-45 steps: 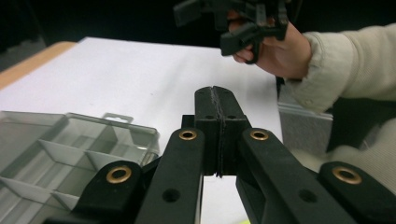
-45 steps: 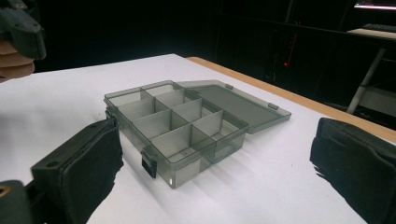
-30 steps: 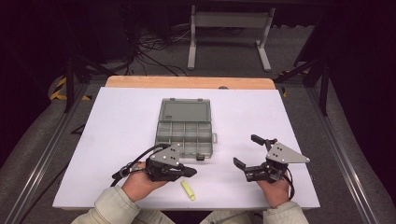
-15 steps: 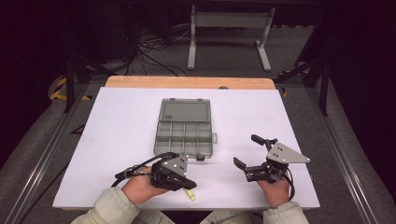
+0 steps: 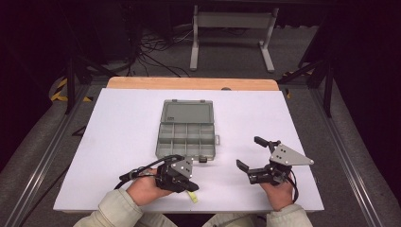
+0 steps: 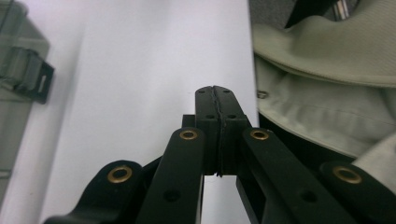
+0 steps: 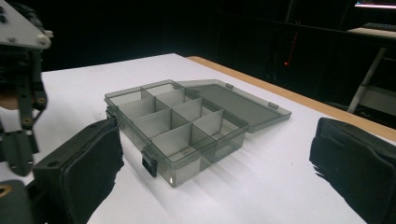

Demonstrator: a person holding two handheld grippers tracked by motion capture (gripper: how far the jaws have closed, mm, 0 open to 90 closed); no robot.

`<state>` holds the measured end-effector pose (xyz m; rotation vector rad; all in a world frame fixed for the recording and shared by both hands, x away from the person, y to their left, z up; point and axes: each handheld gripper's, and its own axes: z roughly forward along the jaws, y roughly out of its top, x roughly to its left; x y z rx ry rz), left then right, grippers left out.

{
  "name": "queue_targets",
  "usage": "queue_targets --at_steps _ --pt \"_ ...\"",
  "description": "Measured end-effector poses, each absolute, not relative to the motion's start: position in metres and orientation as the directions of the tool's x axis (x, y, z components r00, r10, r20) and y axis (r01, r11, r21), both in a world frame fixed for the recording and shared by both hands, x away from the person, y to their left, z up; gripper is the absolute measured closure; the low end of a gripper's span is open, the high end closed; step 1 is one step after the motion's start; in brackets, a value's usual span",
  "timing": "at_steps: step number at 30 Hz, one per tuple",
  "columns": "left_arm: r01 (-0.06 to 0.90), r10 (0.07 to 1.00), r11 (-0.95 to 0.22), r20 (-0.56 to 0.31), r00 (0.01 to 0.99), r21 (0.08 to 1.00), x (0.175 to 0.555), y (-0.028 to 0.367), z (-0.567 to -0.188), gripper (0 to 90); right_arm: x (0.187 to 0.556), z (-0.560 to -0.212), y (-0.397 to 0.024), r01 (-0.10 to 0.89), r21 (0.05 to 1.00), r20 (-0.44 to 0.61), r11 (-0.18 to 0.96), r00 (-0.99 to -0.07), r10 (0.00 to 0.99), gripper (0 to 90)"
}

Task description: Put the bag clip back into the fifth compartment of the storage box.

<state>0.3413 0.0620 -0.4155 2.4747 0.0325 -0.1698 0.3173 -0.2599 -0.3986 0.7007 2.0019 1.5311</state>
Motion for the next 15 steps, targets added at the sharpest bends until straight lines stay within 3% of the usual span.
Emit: queue_targets --at_steps 15 --pt "0.107 0.052 -0.845 -0.118 0.992 0.524 0.355 0.059 -0.434 90.0 0.318 -0.399 -0.26 0.088 0.969 -0.093 0.23 -0.733 0.673 2.4"
